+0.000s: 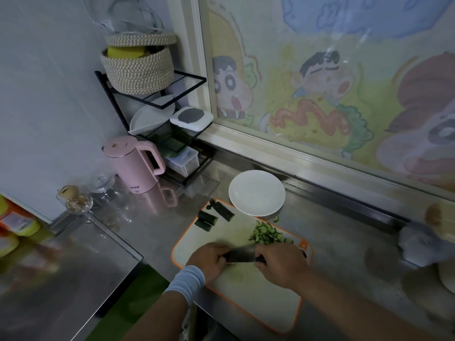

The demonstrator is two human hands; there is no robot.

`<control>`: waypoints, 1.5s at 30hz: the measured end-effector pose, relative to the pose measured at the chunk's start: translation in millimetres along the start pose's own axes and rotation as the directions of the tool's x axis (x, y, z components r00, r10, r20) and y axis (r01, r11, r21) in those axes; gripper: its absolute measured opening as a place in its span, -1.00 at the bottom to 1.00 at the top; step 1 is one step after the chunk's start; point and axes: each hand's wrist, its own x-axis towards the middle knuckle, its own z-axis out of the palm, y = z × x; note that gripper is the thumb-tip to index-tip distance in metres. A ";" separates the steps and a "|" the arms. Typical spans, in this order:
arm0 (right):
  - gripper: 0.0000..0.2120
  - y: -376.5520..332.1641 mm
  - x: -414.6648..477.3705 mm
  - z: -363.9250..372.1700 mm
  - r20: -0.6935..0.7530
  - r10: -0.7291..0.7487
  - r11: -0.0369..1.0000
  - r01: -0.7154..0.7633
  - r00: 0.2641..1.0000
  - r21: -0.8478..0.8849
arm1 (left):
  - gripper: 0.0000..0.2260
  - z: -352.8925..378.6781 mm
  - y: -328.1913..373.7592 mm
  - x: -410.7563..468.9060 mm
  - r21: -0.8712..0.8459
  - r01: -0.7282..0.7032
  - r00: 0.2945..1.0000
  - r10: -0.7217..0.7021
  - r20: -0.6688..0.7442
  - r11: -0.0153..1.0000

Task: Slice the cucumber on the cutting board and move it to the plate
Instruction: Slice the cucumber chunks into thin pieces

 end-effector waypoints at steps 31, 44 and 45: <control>-0.72 -71.7 8.4 102.3 0.089 0.672 0.655 -0.646 0.735 0.391 | -0.64 14.2 -62.3 23.1 -0.365 0.192 0.974 -0.221 -0.040 0.911; -0.85 1.6 2.6 52.5 -0.121 0.763 0.605 -0.635 0.635 0.480 | -0.58 14.3 10.0 86.5 -0.283 0.007 0.998 -0.023 -0.052 0.959; -0.84 14.8 1.3 46.5 -0.130 0.773 0.602 -0.652 0.621 0.461 | -0.56 11.8 18.8 92.9 -0.284 0.020 0.999 -0.033 -0.040 0.959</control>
